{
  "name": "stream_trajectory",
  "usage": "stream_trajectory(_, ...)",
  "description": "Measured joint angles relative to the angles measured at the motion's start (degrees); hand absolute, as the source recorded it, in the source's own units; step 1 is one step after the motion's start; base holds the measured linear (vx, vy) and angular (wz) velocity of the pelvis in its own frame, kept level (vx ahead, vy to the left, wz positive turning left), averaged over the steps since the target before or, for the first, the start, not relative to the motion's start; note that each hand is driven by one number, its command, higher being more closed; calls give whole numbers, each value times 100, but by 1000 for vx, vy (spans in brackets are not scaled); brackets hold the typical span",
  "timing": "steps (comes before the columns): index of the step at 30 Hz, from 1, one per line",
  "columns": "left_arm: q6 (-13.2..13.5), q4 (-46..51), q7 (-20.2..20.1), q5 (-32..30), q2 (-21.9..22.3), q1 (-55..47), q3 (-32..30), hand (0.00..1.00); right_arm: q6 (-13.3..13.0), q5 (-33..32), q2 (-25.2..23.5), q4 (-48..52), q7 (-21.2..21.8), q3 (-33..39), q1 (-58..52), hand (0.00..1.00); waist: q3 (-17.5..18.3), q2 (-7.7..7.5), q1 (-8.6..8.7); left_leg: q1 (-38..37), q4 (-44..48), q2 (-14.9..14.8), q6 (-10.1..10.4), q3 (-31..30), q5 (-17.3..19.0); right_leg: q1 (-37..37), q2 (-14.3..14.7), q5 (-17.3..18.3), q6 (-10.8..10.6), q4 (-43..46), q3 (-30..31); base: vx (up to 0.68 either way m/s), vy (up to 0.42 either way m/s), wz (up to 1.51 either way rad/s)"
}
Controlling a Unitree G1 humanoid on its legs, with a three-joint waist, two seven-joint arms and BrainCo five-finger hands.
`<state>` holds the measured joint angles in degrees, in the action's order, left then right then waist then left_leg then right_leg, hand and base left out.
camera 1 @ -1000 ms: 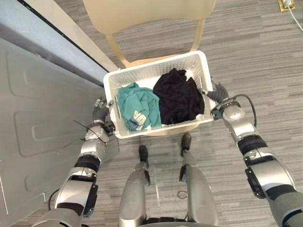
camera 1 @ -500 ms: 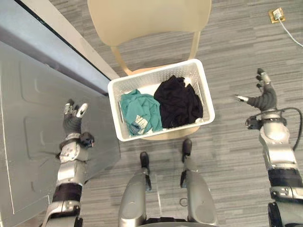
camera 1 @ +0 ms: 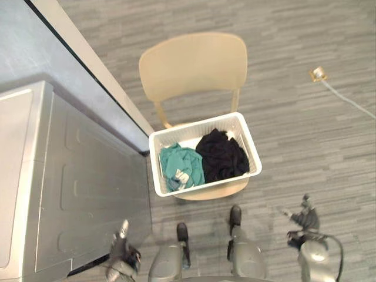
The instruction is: Pick up the laundry basket with both hands and put the clothes into the washing machine.
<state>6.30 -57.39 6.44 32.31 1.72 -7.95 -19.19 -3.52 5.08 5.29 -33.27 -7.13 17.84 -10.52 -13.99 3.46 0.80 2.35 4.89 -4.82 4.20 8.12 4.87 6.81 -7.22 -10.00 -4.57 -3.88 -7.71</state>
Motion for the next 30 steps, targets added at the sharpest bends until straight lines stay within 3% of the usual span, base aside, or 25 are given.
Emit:
stream_trajectory(8,-311,-518,-95,-773,-77,3,-394,0,275,229,-16,-2373,379,27,344,0,484,-76,-7,-728,-168,-34,53,-310,8,-869,16,185,-9,-65,-341,30,-2,20)
stream_trajectory(13,-313,-484,-126,-814,-123,29,-238,0,407,203,6,-2662,378,-3,505,0,548,-154,-47,-611,29,4,47,-676,19,-1086,-41,227,-9,-119,-704,-14,1,39)
stream_trajectory(15,-304,-376,-123,-766,-111,36,-62,0,407,204,56,-2662,392,-127,552,0,578,-95,-36,-307,300,68,58,-1002,-42,-925,-67,352,-21,194,-986,-67,-10,77)
stream_trajectory(16,-259,-270,-122,-757,-88,25,174,0,409,206,158,-2658,450,-156,640,0,630,68,-3,137,549,-43,146,-1301,-90,-447,44,549,230,816,-1056,-104,-56,84)
stream_trajectory(17,-205,-242,-127,-758,-236,61,288,0,397,201,106,-2680,482,-198,672,0,677,-166,-10,218,585,28,329,-1287,-176,-136,-41,549,578,933,-1093,-70,-91,67)
stream_trajectory(18,-231,-267,-118,-759,-275,225,266,0,396,165,62,-2712,479,-149,895,0,475,-181,-173,659,2472,-133,29,-980,459,-54,-145,667,478,1317,-1180,-117,-1,26)
stream_trajectory(19,-233,-296,-134,-765,-279,181,281,0,405,140,72,-2705,467,-141,1046,0,385,-202,-175,689,4082,-370,3,-794,683,-99,-186,732,518,1511,-1208,-75,-13,11)
stream_trajectory(20,-232,-308,-139,-776,-293,158,294,0,404,111,48,-2691,468,-148,1082,0,392,-197,-140,538,4322,-484,-2,-721,686,-172,-221,721,503,1495,-1224,-139,70,20)
stream_trajectory(22,-236,-399,-134,-828,-308,155,392,0,400,88,6,-2663,460,-219,1129,0,406,-174,-53,109,4393,-886,-2,-595,686,-213,-317,714,448,1498,-1273,-143,101,32)
stream_trajectory(23,-240,-411,-123,-838,-306,147,463,0,405,22,1,-2662,458,-252,1198,0,430,-137,9,-177,4114,-1152,-1,-617,685,-100,-409,724,283,1583,-1275,-259,205,33)
stream_trajectory(25,-295,-442,-106,-977,-295,151,539,0,406,-11,32,-2660,460,-342,1261,0,505,-78,58,-455,3327,-1218,69,-800,648,243,-609,613,19,1698,-1253,-266,287,30)
stream_trajectory(26,-327,-445,-100,-1058,-324,169,593,0,412,-10,66,-2669,455,-331,1310,0,546,-50,77,-634,2599,-1046,640,-760,1126,444,-786,525,-123,1664,-1207,-365,446,60)
stream_trajectory(27,-326,-443,-101,-1081,-361,176,692,0,410,-26,16,-2719,490,-294,1273,0,551,-166,162,-713,2033,-828,601,-690,1438,469,-937,433,-337,1478,-1216,-389,459,75)
stream_trajectory(28,-326,-443,-104,-1094,-421,180,785,0,419,-25,4,-2734,488,-247,1272,0,554,-195,204,-715,1879,-759,598,-674,1596,468,-1004,415,-355,1378,-1204,-404,453,86)
stream_trajectory(30,-304,-385,-118,-1122,-644,156,849,0,496,-12,-46,-2974,470,-192,1227,0,468,-425,46,-536,2179,-387,423,-639,1896,286,-1227,285,-288,1025,-913,-380,336,40)
